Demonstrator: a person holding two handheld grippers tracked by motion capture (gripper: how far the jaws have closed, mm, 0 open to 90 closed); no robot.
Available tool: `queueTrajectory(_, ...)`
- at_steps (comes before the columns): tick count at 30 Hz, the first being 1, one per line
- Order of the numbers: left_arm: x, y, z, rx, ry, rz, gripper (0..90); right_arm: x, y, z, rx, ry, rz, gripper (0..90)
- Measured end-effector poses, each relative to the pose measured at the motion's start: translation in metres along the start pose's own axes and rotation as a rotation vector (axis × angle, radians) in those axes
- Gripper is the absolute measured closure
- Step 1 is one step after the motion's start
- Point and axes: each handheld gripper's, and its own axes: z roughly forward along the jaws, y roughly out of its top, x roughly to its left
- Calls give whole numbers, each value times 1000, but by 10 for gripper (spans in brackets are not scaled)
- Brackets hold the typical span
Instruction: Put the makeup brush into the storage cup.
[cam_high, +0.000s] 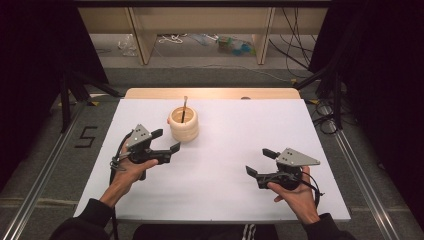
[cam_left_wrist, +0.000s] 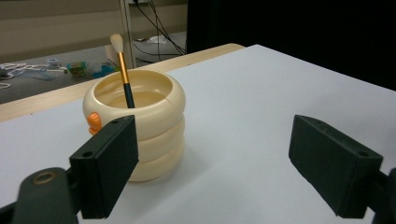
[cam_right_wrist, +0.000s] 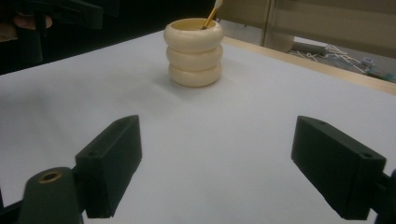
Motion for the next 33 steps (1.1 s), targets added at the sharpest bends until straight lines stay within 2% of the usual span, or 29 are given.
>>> queueTrajectory(1,-1,-1,-1,-1,0,-12,154,0,0,1,-12,-1,5,161)
queueTrajectory(5,-2,-4,-6,-3,-8,0,155,-2,1,-3,15,-22,-1,160)
queueTrajectory(6,-3,-5,-6,-3,-11,3,154,-1,0,-1,-10,-9,6,160)
queueTrajectory(12,-2,-11,-10,9,-10,28,155,-1,1,-2,4,-18,0,159)
queueTrajectory(17,-1,-16,-14,15,-9,21,155,-1,0,1,-18,-7,5,159)
queueTrajectory(19,-1,-18,-15,20,-8,24,155,0,0,-1,-3,-16,-2,159)
queueTrajectory(20,-2,-20,-16,20,-12,12,155,-1,0,-1,-3,-16,-2,158)
queueTrajectory(23,-1,-21,-19,25,-11,30,155,-1,0,-1,-18,-22,-10,158)
queueTrajectory(29,-4,-25,-25,22,-5,54,157,0,1,-1,-12,-25,-11,158)
queueTrajectory(32,-6,-28,-27,25,-7,52,157,0,1,-1,-8,-21,-3,158)
queueTrajectory(33,-6,-29,-28,27,-8,59,157,-1,0,0,-23,-23,-11,158)
